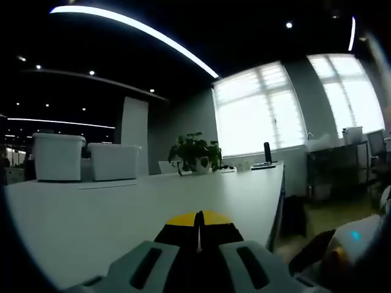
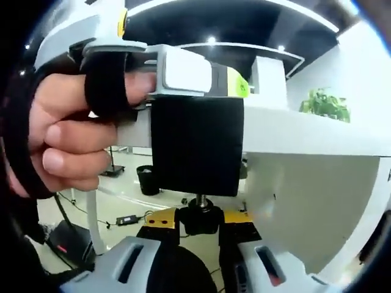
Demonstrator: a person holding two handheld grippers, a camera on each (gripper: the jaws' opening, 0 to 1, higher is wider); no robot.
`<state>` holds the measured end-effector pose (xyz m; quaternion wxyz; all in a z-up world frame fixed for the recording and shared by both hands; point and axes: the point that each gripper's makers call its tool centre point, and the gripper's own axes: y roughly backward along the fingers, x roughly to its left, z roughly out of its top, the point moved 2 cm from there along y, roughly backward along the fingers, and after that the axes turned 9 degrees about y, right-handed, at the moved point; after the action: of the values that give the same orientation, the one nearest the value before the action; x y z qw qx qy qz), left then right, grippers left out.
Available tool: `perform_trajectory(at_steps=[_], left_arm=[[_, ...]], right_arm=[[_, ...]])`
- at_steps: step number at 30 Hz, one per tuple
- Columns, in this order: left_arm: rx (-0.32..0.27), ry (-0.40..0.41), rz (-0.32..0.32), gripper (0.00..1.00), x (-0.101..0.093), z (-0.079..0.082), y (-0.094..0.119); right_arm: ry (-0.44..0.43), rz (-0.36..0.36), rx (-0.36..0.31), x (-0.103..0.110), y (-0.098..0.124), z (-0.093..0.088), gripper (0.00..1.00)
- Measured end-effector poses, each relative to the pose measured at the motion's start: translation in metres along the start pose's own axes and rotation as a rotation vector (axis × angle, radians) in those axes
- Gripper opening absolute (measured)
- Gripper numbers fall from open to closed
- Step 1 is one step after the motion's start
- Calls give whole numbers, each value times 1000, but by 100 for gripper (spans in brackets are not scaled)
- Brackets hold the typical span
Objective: Clamp the fixed fixture on the desktop, loosen the retaining clip, secure it to the edge of the desk, and tighten the retaining clip.
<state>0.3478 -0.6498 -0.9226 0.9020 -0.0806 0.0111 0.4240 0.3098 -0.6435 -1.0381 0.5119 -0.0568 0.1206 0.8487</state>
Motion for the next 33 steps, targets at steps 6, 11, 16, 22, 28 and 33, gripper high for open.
perform_trajectory(at_steps=[6, 11, 16, 22, 28, 33], left_arm=[[9, 11, 5, 1, 1, -1, 0], [21, 24, 13, 1, 2, -2, -1], [27, 31, 28, 1, 3, -2, -1], [30, 34, 38, 1, 3, -2, -1], [28, 32, 41, 1, 3, -2, -1], [30, 35, 42, 1, 2, -3, -1]], right_arm=[[87, 257, -61, -1, 1, 0, 21], [146, 424, -93, 1, -1, 2, 21], [157, 546, -102, 0, -8, 0, 21], [147, 627, -135, 4, -7, -1, 21], [185, 630, -156, 3, -10, 0, 24], [194, 537, -93, -7, -13, -4, 27]])
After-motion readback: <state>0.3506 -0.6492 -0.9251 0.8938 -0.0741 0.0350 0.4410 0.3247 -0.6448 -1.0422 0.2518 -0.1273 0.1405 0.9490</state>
